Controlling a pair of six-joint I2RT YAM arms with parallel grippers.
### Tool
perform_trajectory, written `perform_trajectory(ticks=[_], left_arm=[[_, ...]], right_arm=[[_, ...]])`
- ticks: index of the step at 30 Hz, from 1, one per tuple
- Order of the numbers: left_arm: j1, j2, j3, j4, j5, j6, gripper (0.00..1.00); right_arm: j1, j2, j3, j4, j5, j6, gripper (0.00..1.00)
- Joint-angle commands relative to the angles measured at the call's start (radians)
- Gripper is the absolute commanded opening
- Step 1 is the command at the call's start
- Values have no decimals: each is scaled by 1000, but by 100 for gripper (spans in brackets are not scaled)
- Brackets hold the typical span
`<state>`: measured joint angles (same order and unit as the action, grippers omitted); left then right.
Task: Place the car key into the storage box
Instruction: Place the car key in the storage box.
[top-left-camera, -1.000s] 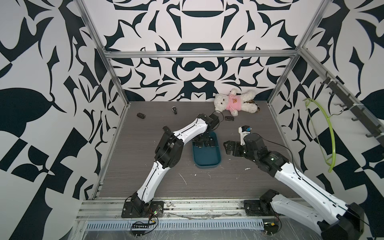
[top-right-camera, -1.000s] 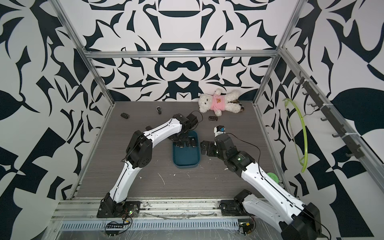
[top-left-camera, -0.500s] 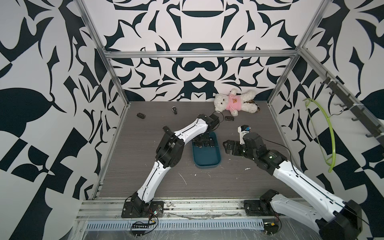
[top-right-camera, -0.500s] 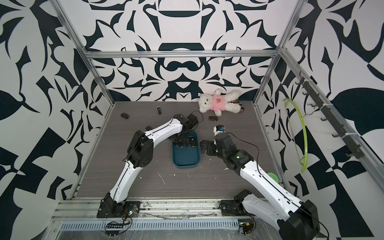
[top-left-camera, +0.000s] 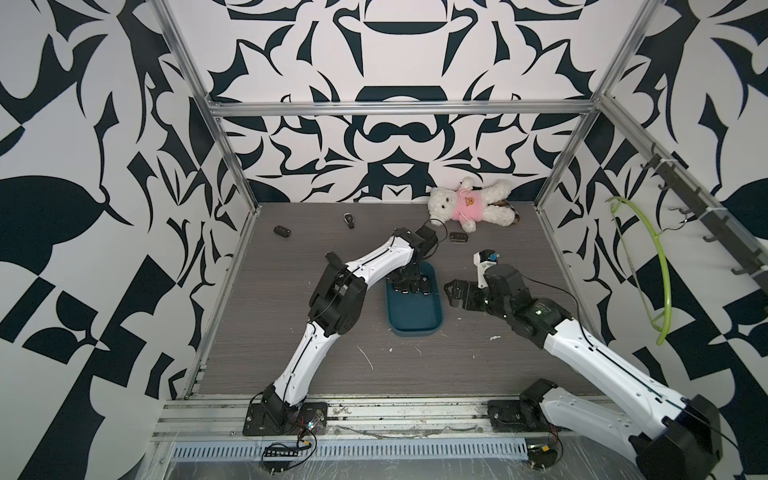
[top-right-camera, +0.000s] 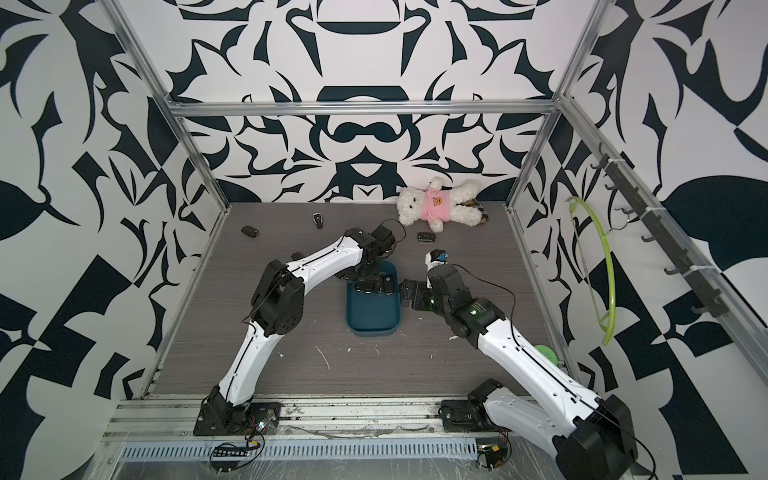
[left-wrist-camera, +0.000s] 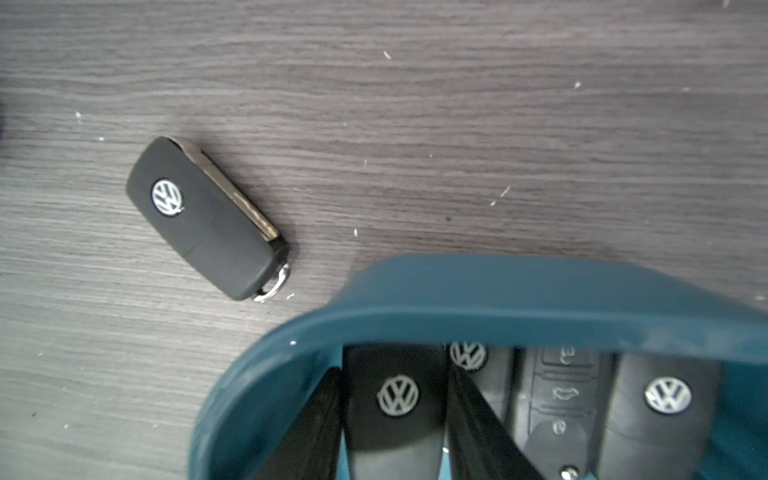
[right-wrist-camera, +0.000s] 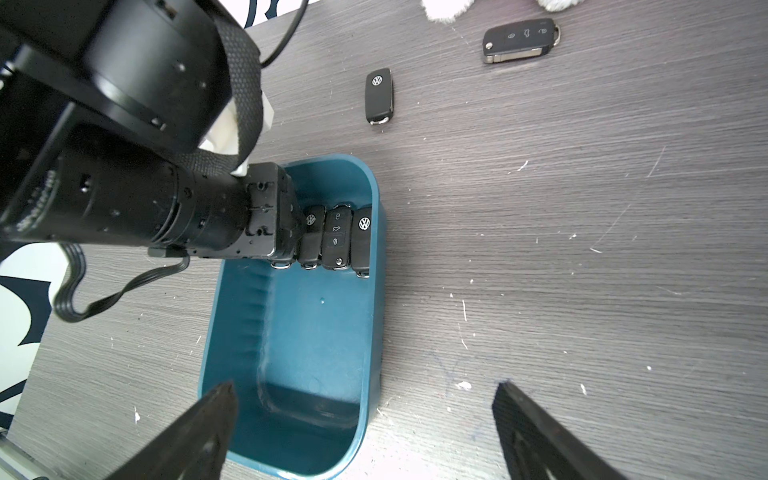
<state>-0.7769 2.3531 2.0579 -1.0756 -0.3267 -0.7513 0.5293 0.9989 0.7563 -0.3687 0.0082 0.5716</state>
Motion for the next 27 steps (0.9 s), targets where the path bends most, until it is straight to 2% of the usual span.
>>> perform_trajectory(ticks=[1, 11, 18, 27], left_arm=[[5, -44, -18, -15, -11, 3, 43], [5, -11, 0, -52, -34, 1, 44], [9, -7, -10, -34, -16, 14, 55], [11, -46, 8, -34, -13, 17, 56]], right_arm=[[-5, 4, 44, 39, -8, -6, 99], [-5, 14, 48, 41, -16, -1, 99], [-5, 24, 51, 46, -22, 2, 99], [-5, 50, 66, 54, -37, 1, 99]])
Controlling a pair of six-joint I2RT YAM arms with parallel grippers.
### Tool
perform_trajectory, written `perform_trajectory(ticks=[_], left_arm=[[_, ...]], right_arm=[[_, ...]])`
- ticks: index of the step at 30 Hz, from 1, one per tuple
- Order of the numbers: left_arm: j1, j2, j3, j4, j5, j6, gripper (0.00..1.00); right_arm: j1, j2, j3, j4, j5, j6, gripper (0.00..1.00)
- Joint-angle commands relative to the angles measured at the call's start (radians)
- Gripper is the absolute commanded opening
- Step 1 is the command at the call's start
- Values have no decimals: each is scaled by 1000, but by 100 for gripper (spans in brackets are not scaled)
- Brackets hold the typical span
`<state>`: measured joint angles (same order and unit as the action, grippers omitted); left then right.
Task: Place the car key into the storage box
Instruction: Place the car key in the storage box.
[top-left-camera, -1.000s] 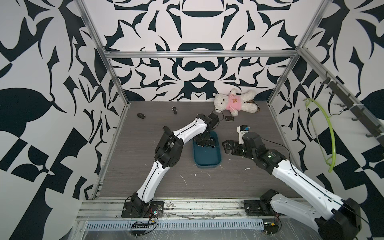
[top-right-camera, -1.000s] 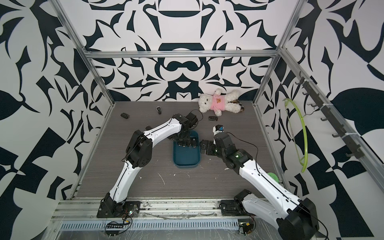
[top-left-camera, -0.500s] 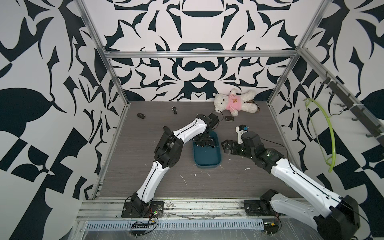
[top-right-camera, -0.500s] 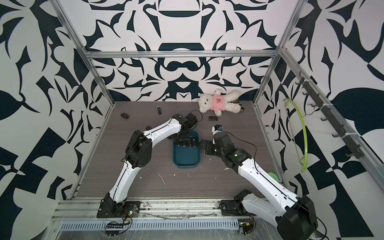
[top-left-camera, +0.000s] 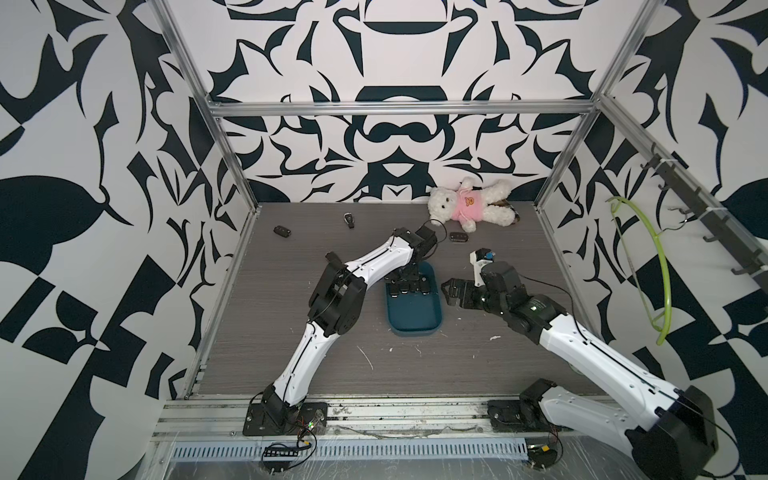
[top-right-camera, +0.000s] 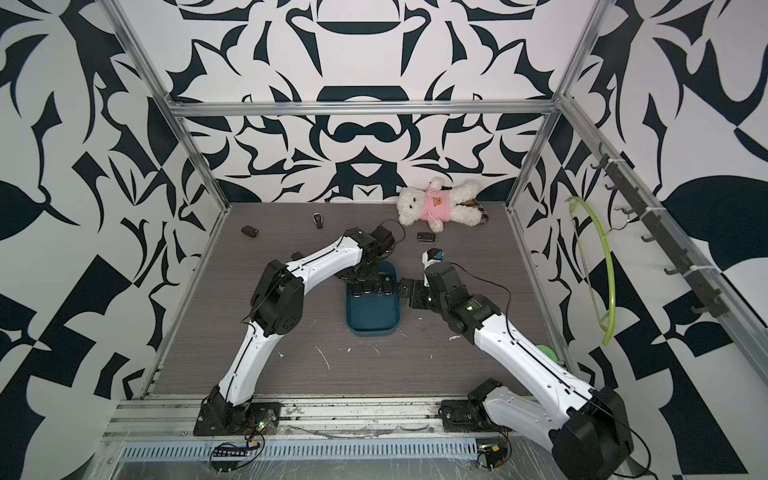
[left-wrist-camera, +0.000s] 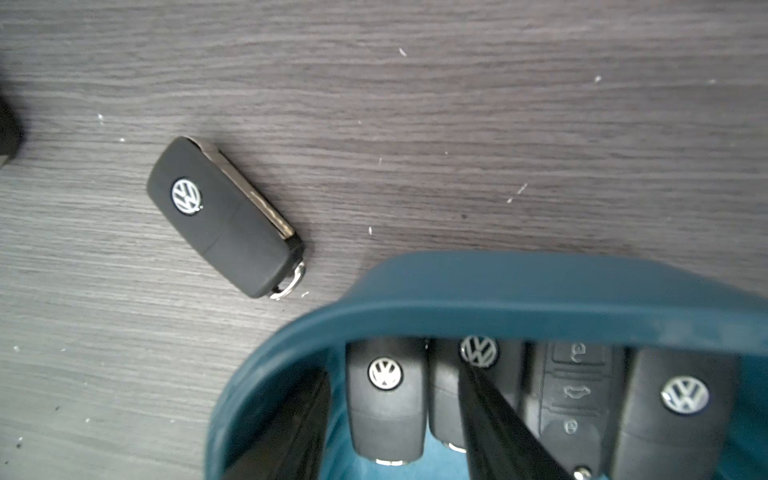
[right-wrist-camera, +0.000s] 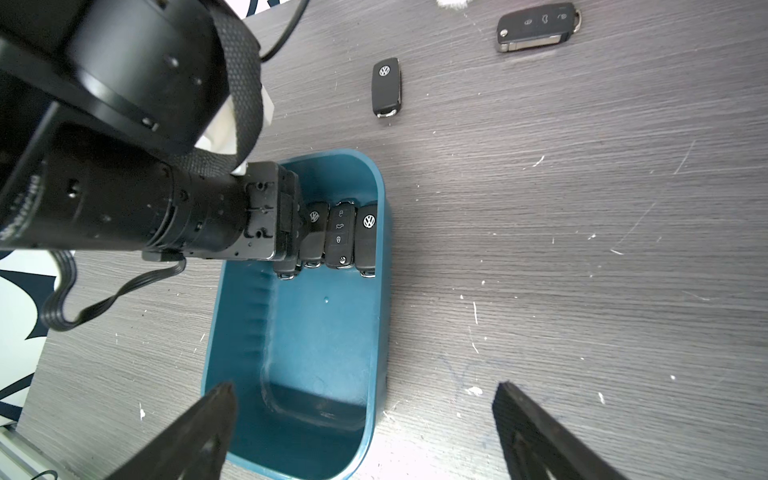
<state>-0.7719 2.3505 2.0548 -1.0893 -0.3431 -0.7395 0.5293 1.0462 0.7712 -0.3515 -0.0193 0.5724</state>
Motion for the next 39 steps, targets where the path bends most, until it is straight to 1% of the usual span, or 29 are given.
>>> perform_trajectory(ticks=[1, 7, 11, 14, 16, 25, 28, 33, 39], left_arm=[[6, -55, 10, -19, 8, 5, 56], [6, -137, -42, -12, 19, -3, 55], [5, -203, -142, 18, 82, -51, 44], [2, -242, -219, 38, 122, -94, 31], [-2, -257, -260, 47, 144, -118, 28], [-17, -250, -377, 105, 190, -163, 26], [-17, -233, -367, 108, 184, -154, 24], [-16, -203, -363, 117, 182, -147, 24], [-1, -165, -346, 123, 149, -105, 24]], right_arm=[[-5, 8, 55, 39, -15, -3, 99], [-5, 41, 78, 41, -31, -14, 99], [-5, 62, 87, 55, -42, -14, 99], [-5, 70, 88, 65, -50, -12, 99], [-5, 73, 86, 68, -53, -13, 99], [-5, 71, 76, 72, -64, -11, 99], [-5, 67, 76, 67, -64, -11, 99], [-5, 58, 75, 60, -57, -7, 99], [-5, 55, 75, 53, -56, -6, 99]])
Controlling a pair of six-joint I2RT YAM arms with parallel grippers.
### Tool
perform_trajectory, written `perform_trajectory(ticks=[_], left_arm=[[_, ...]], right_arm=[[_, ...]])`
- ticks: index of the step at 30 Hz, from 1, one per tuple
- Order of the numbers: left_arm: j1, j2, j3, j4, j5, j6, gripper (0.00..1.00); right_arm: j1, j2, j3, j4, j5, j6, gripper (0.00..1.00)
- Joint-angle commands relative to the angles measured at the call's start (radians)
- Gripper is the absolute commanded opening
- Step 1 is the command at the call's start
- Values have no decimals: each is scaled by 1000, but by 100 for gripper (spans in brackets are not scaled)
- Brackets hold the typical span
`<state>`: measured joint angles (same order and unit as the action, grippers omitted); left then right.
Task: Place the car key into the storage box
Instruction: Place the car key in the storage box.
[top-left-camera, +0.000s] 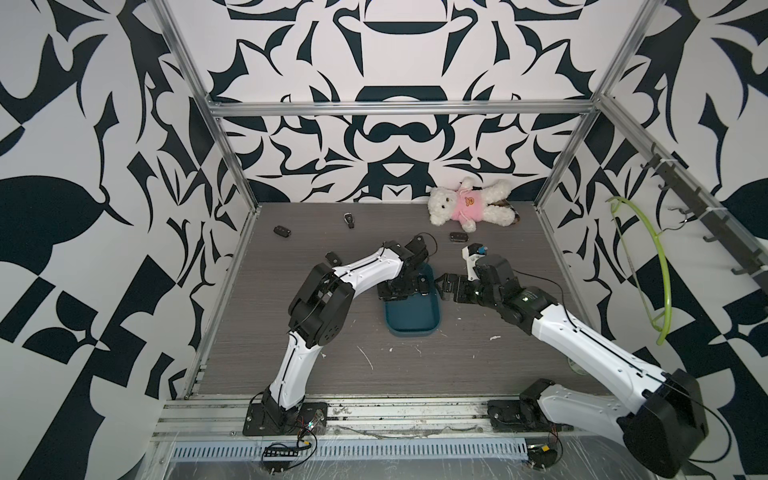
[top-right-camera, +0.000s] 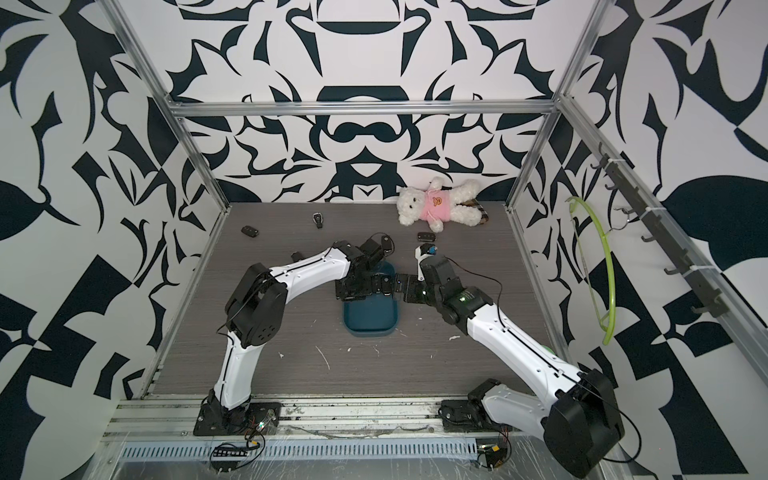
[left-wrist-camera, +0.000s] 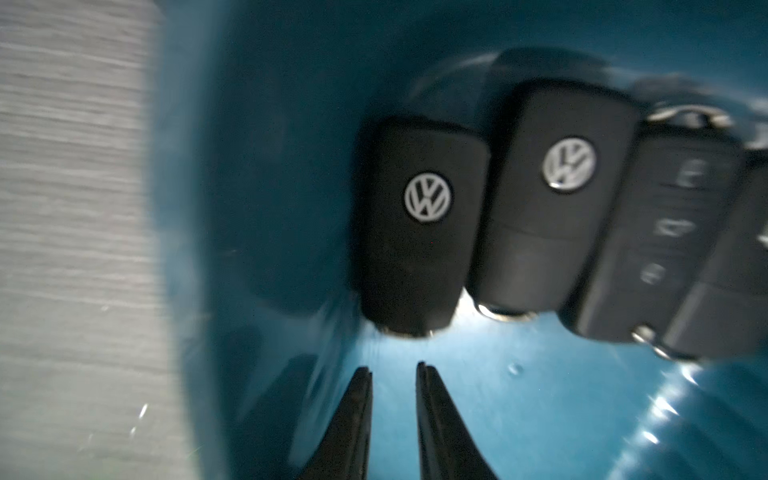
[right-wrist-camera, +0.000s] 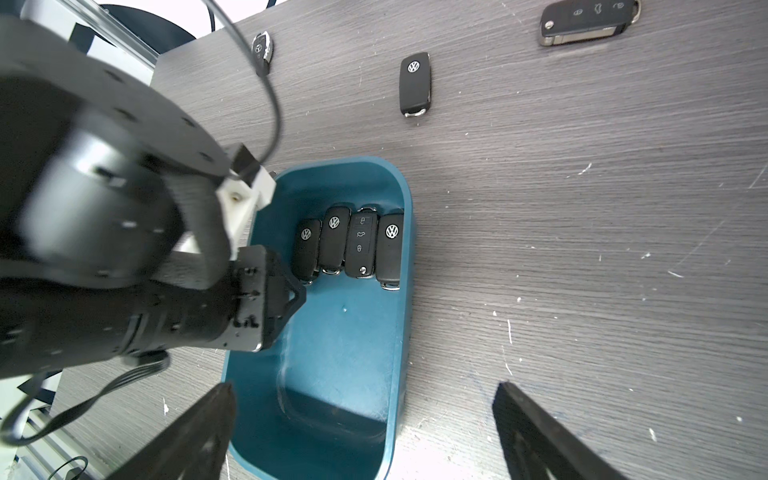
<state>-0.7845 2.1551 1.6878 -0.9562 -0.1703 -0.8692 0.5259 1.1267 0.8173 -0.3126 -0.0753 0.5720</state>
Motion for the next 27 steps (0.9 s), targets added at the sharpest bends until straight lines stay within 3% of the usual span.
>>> perform_trajectory(ticks=[1, 15, 22, 27], left_arm=[[16, 34, 24, -9, -26, 30, 24], [19, 32, 64, -31, -44, 54, 27], [19, -70, 33, -29, -17, 53, 32], [33, -153, 27, -12, -9, 76, 40]], right_arm=[[-3, -25, 29, 13, 0, -6, 99], [-3, -16, 35, 14, -1, -8, 99], [-2, 12, 63, 13, -1, -16, 99], [-4, 72, 105, 13, 8, -7, 99]])
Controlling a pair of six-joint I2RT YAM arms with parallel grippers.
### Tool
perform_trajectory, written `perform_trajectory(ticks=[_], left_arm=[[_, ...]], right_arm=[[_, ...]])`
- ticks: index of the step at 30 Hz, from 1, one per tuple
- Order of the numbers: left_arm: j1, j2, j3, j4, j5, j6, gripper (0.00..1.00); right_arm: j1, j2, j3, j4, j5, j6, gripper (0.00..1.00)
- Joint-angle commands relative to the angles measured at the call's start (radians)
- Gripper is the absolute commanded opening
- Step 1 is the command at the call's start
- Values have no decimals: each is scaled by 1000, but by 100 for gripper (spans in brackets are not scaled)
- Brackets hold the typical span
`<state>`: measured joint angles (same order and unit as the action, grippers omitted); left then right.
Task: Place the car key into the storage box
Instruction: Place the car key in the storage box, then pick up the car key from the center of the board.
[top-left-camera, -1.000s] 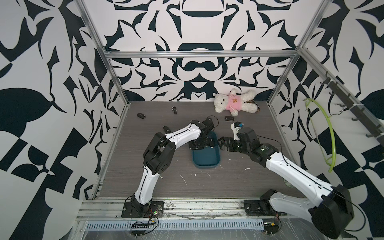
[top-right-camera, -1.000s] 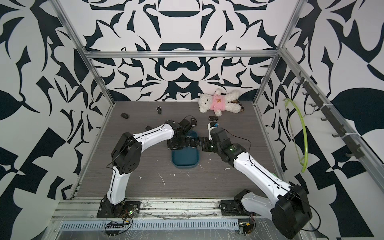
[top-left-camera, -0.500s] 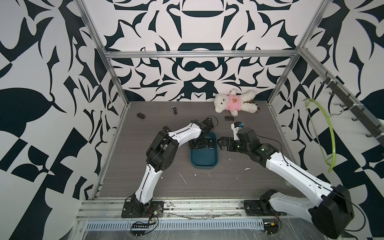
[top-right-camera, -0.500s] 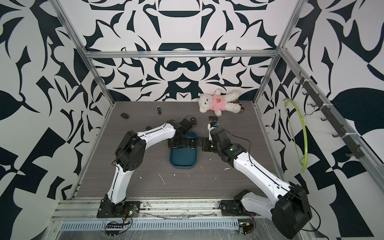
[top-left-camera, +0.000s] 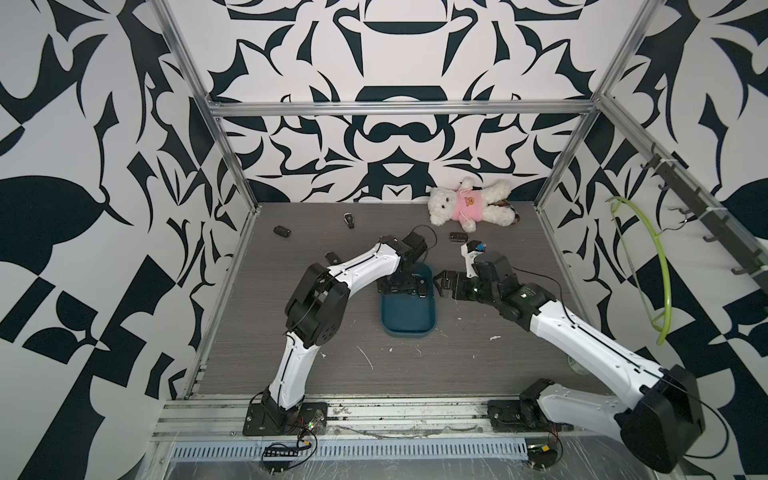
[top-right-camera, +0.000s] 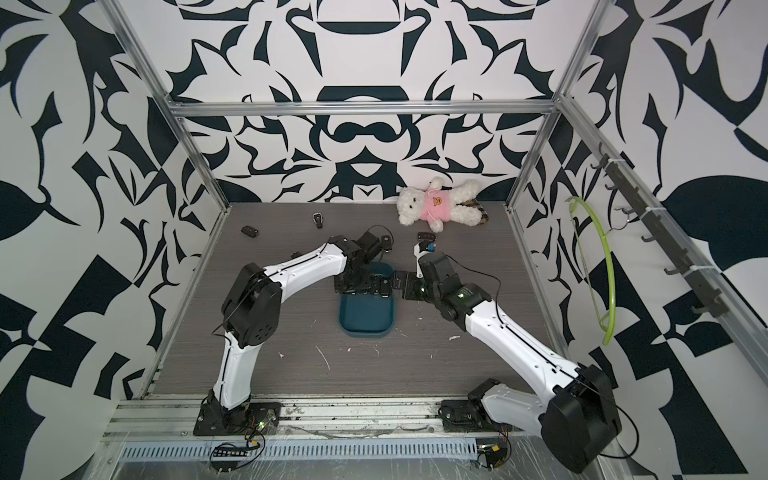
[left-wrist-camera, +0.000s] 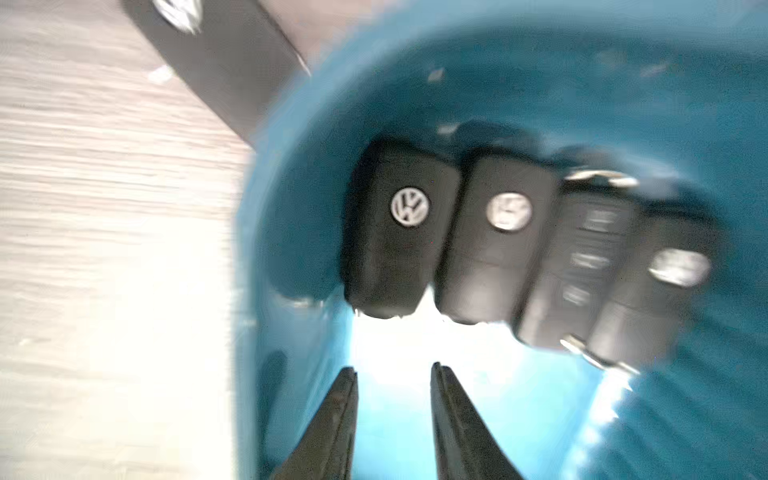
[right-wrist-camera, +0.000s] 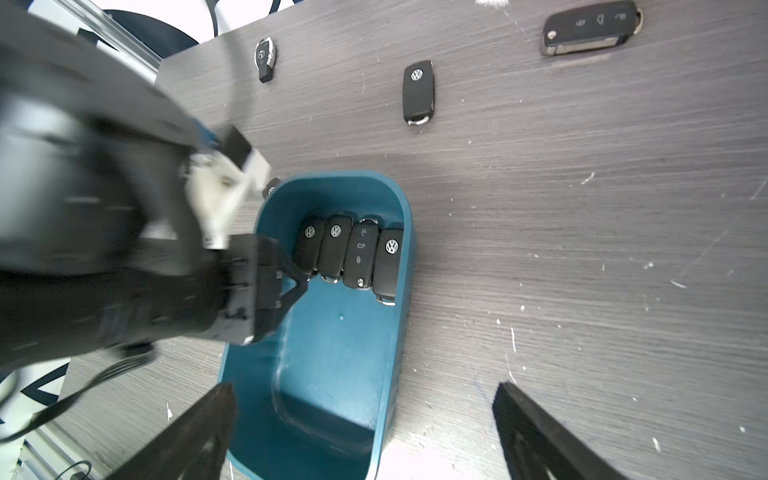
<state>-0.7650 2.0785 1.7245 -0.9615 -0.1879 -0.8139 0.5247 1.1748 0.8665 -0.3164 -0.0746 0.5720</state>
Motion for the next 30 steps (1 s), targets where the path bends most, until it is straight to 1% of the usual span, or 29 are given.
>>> perform_trajectory(ticks=[1, 2, 5, 8, 10, 12, 14, 16, 19, 21, 24, 27, 30], left_arm=[[20, -96, -15, 4, 12, 24, 43], [26, -114, -21, 15, 17, 27, 46], [56, -181, -57, 58, 33, 34, 58], [99, -250, -107, 104, 67, 46, 72], [129, -301, -146, 139, 93, 58, 84], [157, -341, -181, 183, 110, 67, 100], [182, -378, -211, 217, 135, 81, 99], [205, -408, -238, 240, 161, 92, 99], [229, -425, -249, 236, 182, 110, 99], [234, -434, -257, 237, 180, 130, 99], [233, -477, -324, 301, 162, 156, 99], [241, -532, -382, 362, 133, 151, 99], [256, -552, -386, 358, 143, 158, 99]], right_arm=[[-3, 40, 71, 16, 9, -5, 99], [-3, 63, 88, 11, 14, -4, 99], [-9, 131, 158, -12, 40, -6, 100], [-29, 231, 250, -49, 67, -5, 94], [-42, 307, 313, -61, 71, -5, 90], [-49, 385, 378, -73, 70, -8, 86], [-51, 462, 452, -83, 76, -21, 81], [-51, 559, 539, -110, 101, -35, 79], [-54, 697, 678, -168, 145, -50, 74], [-60, 781, 748, -190, 164, -52, 74], [-70, 894, 847, -213, 176, -58, 72], [-78, 996, 948, -240, 179, -62, 68], [-80, 1074, 1029, -251, 191, -65, 67]])
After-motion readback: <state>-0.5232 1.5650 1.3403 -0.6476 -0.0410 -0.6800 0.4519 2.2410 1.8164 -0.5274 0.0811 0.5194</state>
